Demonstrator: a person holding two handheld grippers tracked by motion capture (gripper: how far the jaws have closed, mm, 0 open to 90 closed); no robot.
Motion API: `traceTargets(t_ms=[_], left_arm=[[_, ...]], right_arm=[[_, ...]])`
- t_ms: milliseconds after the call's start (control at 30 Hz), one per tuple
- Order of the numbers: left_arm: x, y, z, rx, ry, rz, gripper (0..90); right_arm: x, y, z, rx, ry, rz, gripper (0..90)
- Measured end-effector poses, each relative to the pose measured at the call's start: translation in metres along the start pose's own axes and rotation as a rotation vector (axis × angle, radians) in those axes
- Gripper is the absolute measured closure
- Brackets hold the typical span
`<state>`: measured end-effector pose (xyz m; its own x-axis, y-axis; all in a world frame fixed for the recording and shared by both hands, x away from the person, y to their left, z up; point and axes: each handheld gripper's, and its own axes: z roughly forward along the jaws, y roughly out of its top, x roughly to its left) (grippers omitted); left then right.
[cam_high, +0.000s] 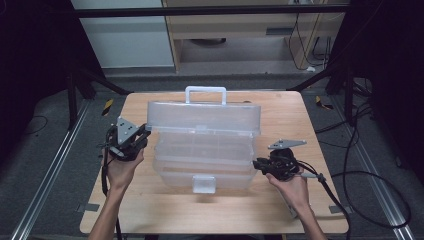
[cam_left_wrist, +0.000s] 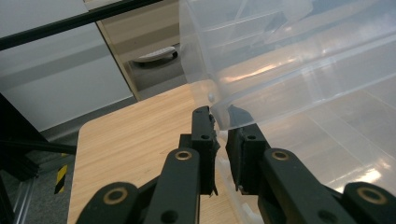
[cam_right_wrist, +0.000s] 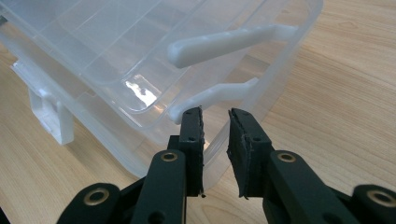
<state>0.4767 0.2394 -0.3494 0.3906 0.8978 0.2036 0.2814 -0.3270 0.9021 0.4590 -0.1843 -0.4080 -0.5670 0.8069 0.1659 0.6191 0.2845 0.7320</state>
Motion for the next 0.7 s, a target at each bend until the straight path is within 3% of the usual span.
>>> traceTargets(t_ms=[233, 700], left_arm=[[0.002, 0.002, 0.001, 0.004, -0.005, -0.007, 80.7], [0.002, 0.004, 0.003, 0.014, -0.001, -0.011, 80.9]], right_arm=[[0.001, 0.000, 0.000, -0.007, -0.013, -0.013, 76.1], [0.003, -0.002, -0.008, -0.002, -0.001, -0.047, 64.9]])
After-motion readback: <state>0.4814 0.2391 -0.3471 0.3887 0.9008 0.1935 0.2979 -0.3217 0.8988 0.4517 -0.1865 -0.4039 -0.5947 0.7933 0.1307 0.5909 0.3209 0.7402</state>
